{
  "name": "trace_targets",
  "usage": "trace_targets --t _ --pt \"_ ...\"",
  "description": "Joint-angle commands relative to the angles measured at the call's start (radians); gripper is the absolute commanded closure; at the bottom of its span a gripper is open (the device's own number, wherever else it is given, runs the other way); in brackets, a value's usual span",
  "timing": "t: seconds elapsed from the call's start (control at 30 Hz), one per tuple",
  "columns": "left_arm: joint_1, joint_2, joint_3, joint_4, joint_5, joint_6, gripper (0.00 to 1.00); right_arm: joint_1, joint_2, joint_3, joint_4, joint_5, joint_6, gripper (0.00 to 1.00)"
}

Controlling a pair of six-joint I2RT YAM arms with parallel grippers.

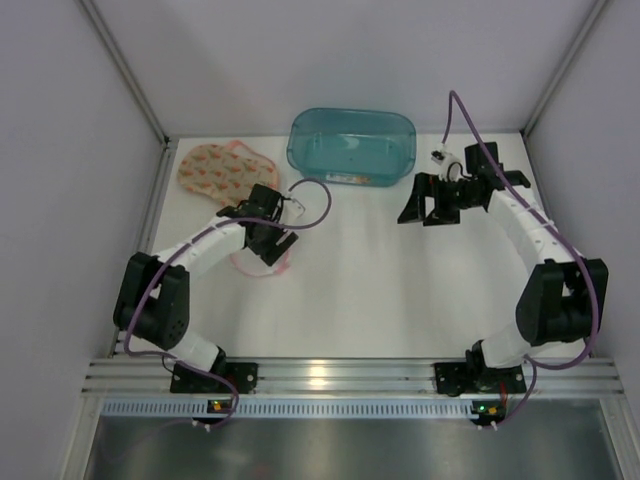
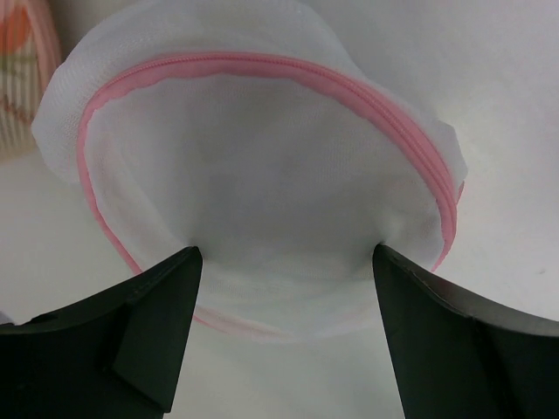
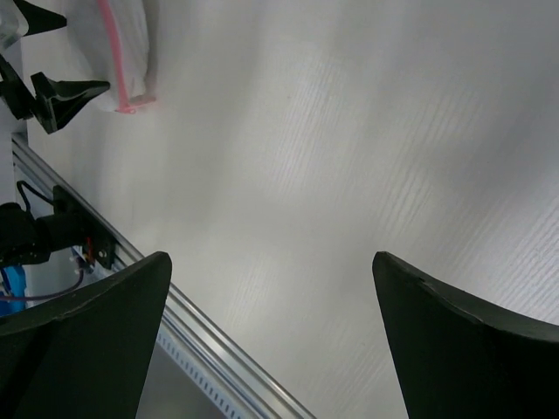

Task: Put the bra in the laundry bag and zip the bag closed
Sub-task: Move the laundry bag to the center of the board, then reset both arms

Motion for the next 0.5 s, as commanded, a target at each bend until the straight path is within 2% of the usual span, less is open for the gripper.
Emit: trace_targets --t 0.0,0.13,0.27,0.37,0.47 --pt "0.057 -0.079 -0.088 -0.094 -0.026 0.070 0.16 0.005 -0.048 0.007 -0.018 0.010 -0.036 0.01" --pt "0.161 -0.137 -0.119 -0.112 0.003 0.084 0.12 0.005 -0.062 0.004 -0.039 0.025 -0.071 0.01" --pt "0.215 -0.183 -0.064 -0.138 0.067 0.080 0.04 0.005 -0.071 0.003 -0.055 0.076 -0.119 0.01" --pt "0.218 -0.186 0.049 -0.175 0.116 0.051 0.02 -0.002 -0.067 0.035 -0.062 0.104 -0.159 0.01" --pt "0.217 -0.128 0.269 -0.250 0.121 -0.029 0.02 -0.021 -0.059 0.091 -0.072 0.101 -0.173 0.01"
